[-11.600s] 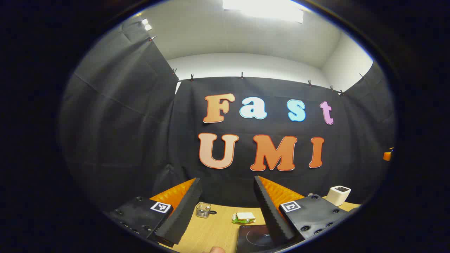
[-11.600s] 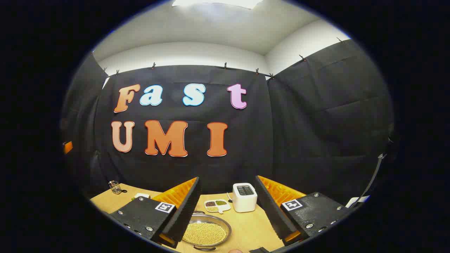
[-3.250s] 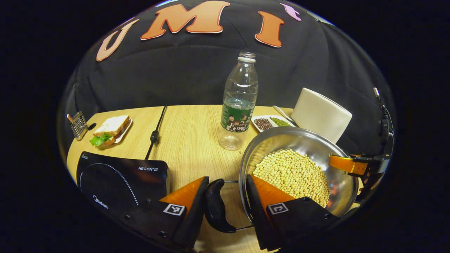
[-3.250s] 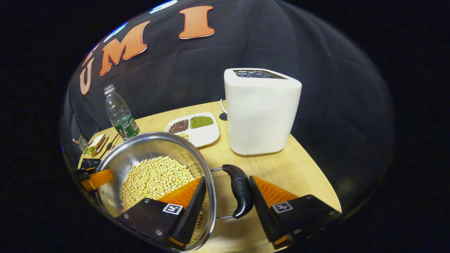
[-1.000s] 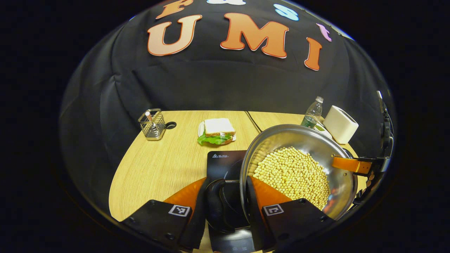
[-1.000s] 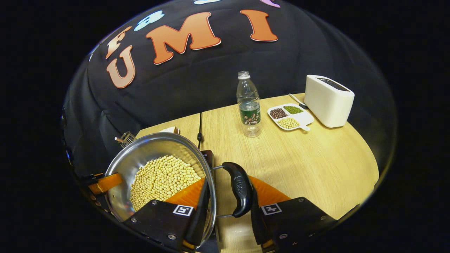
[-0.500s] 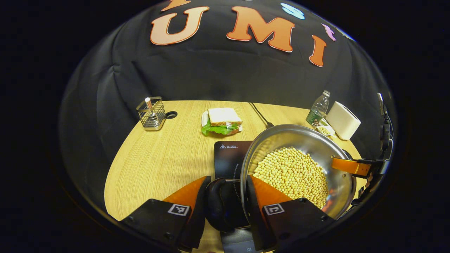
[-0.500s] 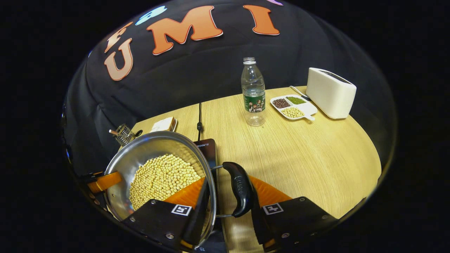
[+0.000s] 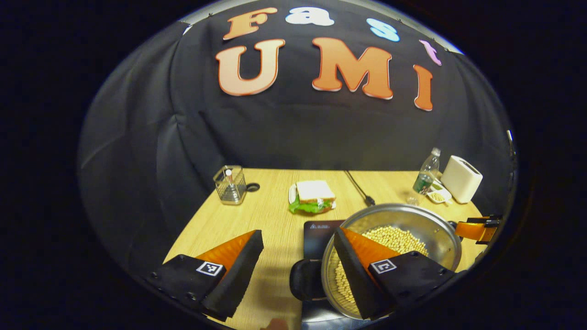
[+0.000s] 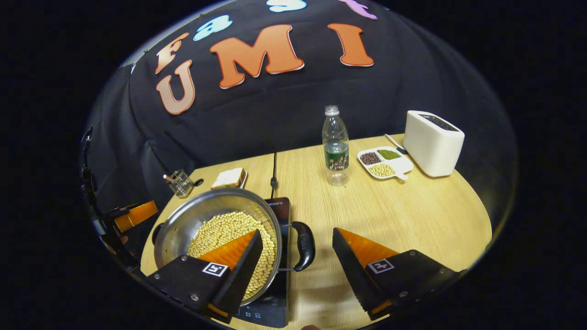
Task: First push the handle of the pot to place it horizontally, then grasp the pot with both hands and set it on the induction cooktop.
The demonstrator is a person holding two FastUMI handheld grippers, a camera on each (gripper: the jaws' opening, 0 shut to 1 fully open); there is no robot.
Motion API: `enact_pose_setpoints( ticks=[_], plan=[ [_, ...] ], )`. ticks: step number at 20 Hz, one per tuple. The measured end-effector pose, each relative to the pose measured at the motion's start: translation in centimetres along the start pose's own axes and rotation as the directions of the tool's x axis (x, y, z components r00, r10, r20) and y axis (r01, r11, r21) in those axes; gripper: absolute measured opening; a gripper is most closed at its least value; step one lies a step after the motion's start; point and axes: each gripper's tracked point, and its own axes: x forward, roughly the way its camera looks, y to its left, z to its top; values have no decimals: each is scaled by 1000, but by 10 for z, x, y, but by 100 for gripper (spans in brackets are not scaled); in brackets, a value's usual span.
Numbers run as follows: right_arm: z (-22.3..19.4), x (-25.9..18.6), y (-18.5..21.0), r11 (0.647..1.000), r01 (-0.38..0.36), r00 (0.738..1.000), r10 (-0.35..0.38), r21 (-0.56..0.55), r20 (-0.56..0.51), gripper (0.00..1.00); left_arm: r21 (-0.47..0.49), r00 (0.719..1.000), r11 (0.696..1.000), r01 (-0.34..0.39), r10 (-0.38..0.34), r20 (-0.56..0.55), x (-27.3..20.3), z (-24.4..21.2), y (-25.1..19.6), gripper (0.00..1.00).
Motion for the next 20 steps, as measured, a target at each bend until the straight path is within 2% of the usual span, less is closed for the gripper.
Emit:
enact_pose_setpoints(
  ticks=[4,7,8,10,14,18,20],
  plan=[
    [52,-42,-16,999,6,990,0,-45,142,95,-24,986,999,25,-21,163,-52,65,-13,100],
    [89,-80,-31,997,32,969,-12,-77,246,95,-9,963,1000,14,-11,268,-84,111,-15,100],
    [100,-94,-37,996,42,961,-18,-80,276,95,0,954,1000,6,-6,298,-97,121,-15,96],
    [120,-120,-50,995,60,943,-32,-76,331,95,-4,938,1000,8,-6,347,-119,138,-20,100],
    [150,-172,-64,986,128,896,-71,-102,439,95,-56,898,998,34,-6,439,-167,169,-24,100],
    [168,-224,-72,967,209,832,-96,-149,547,95,-92,859,993,79,-21,512,-206,189,-24,99],
    [170,-243,-66,964,210,814,-80,-164,575,95,-98,844,993,70,-7,537,-222,195,-21,99]
  ],
)
